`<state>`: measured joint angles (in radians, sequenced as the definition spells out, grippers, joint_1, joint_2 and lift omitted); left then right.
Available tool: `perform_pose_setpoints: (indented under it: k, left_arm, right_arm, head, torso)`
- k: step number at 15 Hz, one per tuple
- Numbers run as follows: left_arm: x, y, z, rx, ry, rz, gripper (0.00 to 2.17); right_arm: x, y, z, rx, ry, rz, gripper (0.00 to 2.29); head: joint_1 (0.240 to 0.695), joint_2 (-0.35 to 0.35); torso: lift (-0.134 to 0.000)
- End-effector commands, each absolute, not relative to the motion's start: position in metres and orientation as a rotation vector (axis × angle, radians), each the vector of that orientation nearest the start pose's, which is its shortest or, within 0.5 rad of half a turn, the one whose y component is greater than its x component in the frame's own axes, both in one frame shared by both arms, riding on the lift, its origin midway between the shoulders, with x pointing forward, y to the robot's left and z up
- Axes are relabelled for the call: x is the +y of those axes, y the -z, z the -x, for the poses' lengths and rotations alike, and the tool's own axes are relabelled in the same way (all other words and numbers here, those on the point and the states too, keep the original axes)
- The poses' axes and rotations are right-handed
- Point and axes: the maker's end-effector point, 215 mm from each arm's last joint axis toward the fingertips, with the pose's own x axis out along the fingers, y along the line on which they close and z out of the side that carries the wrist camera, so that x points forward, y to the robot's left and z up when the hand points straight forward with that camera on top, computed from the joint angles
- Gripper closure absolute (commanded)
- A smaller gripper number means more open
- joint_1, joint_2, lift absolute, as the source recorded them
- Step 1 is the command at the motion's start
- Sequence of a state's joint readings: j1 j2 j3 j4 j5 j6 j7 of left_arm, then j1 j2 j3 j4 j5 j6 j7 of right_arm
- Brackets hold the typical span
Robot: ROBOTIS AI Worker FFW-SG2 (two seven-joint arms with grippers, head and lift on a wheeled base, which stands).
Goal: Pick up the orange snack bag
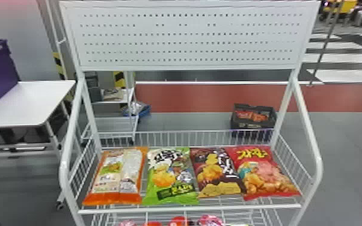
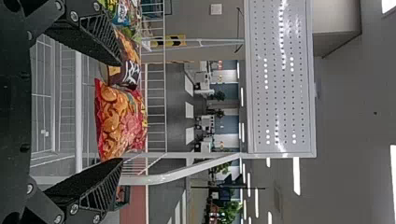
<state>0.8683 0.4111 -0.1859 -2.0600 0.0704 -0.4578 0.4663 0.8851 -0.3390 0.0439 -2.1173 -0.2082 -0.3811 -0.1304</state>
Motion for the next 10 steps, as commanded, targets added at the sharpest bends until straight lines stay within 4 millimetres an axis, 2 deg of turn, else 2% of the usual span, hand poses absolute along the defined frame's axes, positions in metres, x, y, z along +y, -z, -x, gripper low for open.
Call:
perform_pose_setpoints:
  k: [1,10]
  left_arm:
    - [0.2441,0.3451,-0.3079,-0.037,-0.060,-0.039,0.04]
    - [0.2396,0.3444,-0.3096,-0.025,-0.047,-0.041,0.04]
  right_arm:
    - [-0.2455,0.3358,-0.3249,-0.011,-0.088,-0.020,0.17]
    - [-0.2456,0.3358,-0.3249,-0.011,-0.089,-0.020,0.17]
  head:
    - [0.499,0.000]
    - [0.499,0.000]
  torso:
    - [0.000]
    - [0.000]
